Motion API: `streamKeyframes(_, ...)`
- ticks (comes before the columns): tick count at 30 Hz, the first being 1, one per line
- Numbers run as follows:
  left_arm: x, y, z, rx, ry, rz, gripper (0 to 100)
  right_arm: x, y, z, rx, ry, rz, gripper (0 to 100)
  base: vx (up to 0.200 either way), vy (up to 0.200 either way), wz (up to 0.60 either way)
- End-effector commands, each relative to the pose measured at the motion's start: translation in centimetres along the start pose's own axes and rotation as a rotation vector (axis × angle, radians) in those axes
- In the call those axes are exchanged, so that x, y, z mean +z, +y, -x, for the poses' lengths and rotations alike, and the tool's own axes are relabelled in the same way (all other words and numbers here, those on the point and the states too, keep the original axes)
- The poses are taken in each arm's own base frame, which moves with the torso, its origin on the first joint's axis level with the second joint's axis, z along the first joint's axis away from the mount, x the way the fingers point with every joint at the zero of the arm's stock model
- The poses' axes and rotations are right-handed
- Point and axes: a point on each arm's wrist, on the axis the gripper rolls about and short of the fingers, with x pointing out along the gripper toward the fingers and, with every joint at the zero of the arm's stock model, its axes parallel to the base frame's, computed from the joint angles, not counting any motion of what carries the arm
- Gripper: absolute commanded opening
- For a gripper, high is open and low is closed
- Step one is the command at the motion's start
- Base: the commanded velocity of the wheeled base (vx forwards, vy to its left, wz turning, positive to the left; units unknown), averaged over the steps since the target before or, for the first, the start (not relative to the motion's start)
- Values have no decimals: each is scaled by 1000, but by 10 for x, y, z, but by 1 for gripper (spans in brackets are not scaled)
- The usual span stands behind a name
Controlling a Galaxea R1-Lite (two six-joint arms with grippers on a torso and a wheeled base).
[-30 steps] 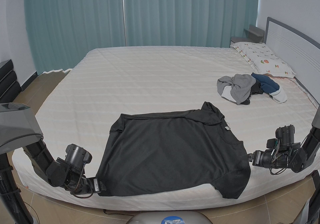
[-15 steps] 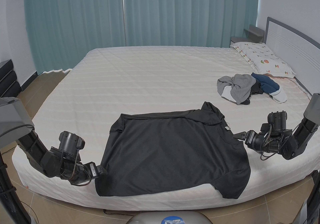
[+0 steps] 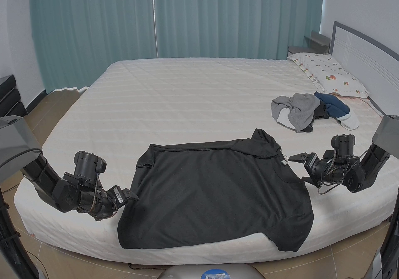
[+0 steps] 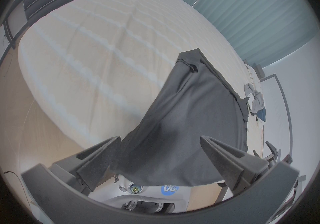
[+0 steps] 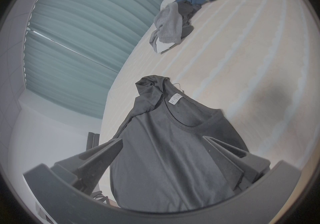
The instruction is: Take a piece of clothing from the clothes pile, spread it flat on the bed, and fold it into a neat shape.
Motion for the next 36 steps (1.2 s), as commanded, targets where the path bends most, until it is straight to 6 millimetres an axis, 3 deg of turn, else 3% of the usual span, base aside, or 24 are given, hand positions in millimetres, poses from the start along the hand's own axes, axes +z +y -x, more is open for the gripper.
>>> streamKeyframes(1,6,-5,-8,-10,-3,26,100,3,-24,-9,-17,19,-41,100,0,0,0)
streamKeyframes(6,17,-15,-19,-34,-21,127,100,6,-29,-9,-6,10,-115,100,0,0,0)
streamKeyframes(14,28,-23,-22,-60,-50,149,100,0,-32,-15,-1,45,-147,100,0,0,0)
streamKeyframes(21,53,-44,-40,-118,-107,175,100,-3,-31,-16,-1,52,-146,100,0,0,0)
streamKeyframes(26,70,-63,-66,-150,-151,154,100,-5,-30,-17,-3,59,-140,100,0,0,0)
streamKeyframes(30,72,-82,-95,-151,-178,131,100,-8,-32,-16,-12,63,-138,100,0,0,0)
streamKeyframes(34,67,-89,-122,-137,-189,115,100,-14,-31,-18,2,60,-122,100,0,0,0)
streamKeyframes(36,71,-92,-126,-131,-214,117,100,-16,-33,-18,17,47,-113,100,0,0,0)
